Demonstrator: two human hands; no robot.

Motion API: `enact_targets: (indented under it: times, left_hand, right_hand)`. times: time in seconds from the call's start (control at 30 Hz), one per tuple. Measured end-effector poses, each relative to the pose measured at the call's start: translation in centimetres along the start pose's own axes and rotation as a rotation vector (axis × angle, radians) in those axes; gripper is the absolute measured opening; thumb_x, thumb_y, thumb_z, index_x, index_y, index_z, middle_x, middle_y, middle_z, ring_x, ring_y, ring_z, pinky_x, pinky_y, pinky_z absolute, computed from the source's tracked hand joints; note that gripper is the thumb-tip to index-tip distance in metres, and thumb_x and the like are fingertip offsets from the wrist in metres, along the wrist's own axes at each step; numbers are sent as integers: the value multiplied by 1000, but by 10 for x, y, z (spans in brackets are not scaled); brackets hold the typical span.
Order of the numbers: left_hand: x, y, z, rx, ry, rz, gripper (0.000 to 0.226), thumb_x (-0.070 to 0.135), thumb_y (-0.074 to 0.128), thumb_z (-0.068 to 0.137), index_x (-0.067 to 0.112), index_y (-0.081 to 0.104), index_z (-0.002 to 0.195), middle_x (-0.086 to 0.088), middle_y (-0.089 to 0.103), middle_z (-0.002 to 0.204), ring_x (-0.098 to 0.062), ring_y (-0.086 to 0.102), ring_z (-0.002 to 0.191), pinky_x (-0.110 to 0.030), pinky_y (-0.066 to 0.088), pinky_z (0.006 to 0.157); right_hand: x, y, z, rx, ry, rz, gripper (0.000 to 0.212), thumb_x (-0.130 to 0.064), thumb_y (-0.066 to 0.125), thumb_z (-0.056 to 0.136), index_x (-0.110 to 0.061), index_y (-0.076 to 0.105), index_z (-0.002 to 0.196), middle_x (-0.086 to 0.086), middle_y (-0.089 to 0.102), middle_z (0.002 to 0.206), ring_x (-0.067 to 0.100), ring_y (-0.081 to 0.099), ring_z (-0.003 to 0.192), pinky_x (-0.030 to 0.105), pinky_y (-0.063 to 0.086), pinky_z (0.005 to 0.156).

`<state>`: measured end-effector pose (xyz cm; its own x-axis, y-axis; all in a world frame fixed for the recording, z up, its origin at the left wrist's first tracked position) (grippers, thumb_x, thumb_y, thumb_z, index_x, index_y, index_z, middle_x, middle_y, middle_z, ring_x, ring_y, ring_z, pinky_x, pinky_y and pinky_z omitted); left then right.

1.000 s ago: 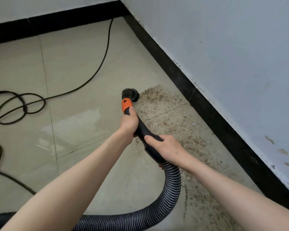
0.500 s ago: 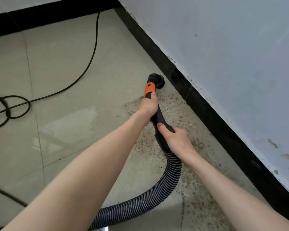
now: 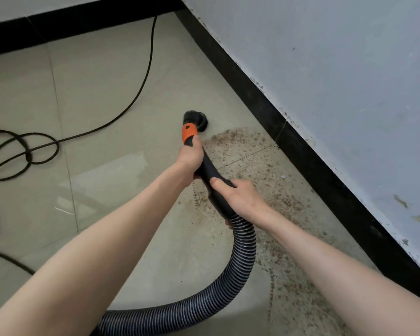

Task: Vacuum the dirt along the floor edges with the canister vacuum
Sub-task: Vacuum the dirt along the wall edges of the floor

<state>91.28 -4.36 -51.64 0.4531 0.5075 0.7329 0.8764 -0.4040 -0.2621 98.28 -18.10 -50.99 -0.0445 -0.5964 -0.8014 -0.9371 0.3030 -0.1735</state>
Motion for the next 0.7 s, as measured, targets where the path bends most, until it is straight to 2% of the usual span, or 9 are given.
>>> enact_targets:
  times: [0.13, 0.2, 0.3, 0.4, 0.6, 0.7]
  left_hand:
    - [-27, -46, -14, 100, -62, -120, 54, 48, 31, 99, 6, 41, 132, -12, 55, 121, -30, 58, 105, -39, 50, 69]
    - [-41, -62, -24, 124, -82, -173, 54, 48, 30, 99, 6, 39, 132, -13, 54, 123, -32, 56, 109, -40, 50, 71]
    - [-57, -70, -37, 123, -83, -206, 48, 49, 29, 99, 11, 40, 125, -12, 52, 117, -30, 55, 105, -39, 48, 68]
    - [-62, -62, -47, 99, -90, -200, 51, 49, 29, 99, 10, 39, 129, -10, 52, 114, -29, 55, 102, -37, 48, 65]
    - [-55, -22, -56, 10, -89, -136, 55, 50, 30, 99, 7, 39, 132, -12, 53, 123, -30, 55, 110, -42, 52, 83]
    - [-44, -1, -55, -42, -74, -86, 58, 51, 28, 98, 7, 37, 135, -12, 53, 121, -29, 55, 108, -40, 50, 79]
  right_hand:
    - [-7, 28, -12, -138, -17, -81, 42, -52, 66, 84, -13, 59, 69, -2, 57, 43, 20, 56, 35, 26, 46, 38]
    - [-8, 39, -20, -198, -20, -129, 40, -54, 66, 83, -16, 61, 68, -2, 58, 43, 18, 57, 36, 25, 47, 39]
    - [-3, 45, -32, -236, -12, -149, 39, -52, 67, 84, -16, 61, 67, -2, 58, 43, 16, 55, 35, 24, 46, 39]
    - [4, 40, -43, -224, -8, -158, 40, -52, 66, 84, -17, 61, 66, -2, 58, 43, 16, 56, 34, 22, 44, 37]
    - [22, 14, -55, -101, 30, -83, 39, -49, 67, 84, -14, 62, 66, -2, 59, 44, 17, 55, 35, 24, 45, 37]
    - [27, 0, -55, -42, 34, -50, 42, -50, 66, 85, -10, 62, 70, -2, 59, 45, 17, 56, 35, 24, 45, 38]
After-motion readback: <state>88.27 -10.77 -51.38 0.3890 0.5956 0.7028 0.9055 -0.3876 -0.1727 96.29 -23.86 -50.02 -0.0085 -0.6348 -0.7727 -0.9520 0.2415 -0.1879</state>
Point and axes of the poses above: each hand's wrist, its own z-axis towards the middle knuckle, its own y-axis out of the palm, x = y × z, the point moved 6 cm from there along z, towards the middle knuckle
